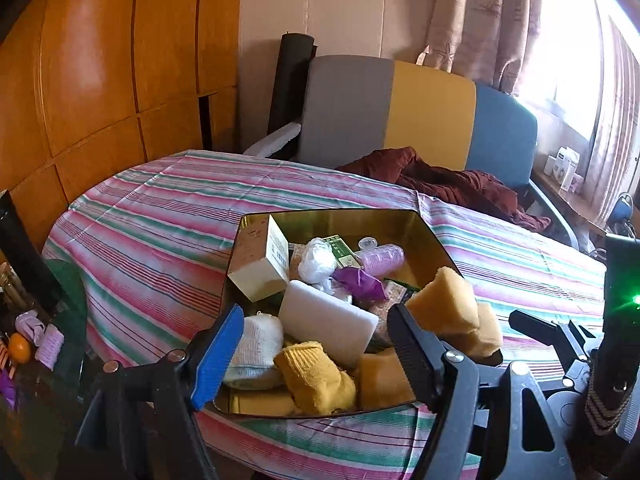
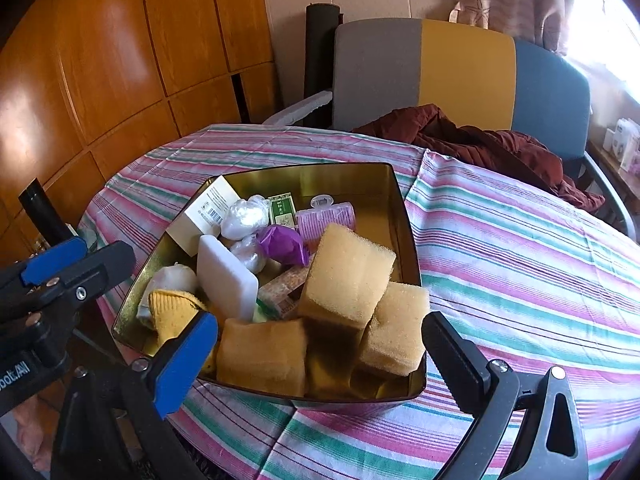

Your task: Organize objects

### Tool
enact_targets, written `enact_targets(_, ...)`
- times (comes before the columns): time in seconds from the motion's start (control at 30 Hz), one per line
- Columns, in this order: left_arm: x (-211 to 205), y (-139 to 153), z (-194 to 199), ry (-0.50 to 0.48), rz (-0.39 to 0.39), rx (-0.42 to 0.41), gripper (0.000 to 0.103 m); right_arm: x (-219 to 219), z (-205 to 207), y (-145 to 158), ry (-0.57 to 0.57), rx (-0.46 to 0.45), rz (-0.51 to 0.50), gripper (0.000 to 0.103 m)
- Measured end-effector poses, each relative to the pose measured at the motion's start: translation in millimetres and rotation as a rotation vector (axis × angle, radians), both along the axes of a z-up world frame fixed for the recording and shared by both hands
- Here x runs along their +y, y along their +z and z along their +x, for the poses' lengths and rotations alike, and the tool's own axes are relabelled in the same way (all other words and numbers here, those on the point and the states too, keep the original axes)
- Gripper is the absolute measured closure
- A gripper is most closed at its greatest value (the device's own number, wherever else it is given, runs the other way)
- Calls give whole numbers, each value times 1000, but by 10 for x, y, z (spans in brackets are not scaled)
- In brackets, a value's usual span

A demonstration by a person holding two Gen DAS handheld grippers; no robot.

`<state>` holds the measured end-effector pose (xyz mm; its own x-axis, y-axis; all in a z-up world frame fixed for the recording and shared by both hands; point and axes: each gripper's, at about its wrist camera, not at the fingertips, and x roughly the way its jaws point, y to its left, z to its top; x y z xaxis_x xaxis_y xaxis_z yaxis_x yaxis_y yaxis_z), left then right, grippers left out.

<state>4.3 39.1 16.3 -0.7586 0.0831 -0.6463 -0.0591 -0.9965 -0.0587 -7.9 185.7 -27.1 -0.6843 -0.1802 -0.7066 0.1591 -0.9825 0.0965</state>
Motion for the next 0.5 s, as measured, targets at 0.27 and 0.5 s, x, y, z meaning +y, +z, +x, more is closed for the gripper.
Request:
enact_targets(0.27, -46, -27, -14, 1, 7, -7, 28, -16, 1, -11, -3, 1, 12, 0)
enact_targets(0.5, -65, -63, -42, -2, 17, -27, 28, -30, -14, -23, -1, -2, 17, 0)
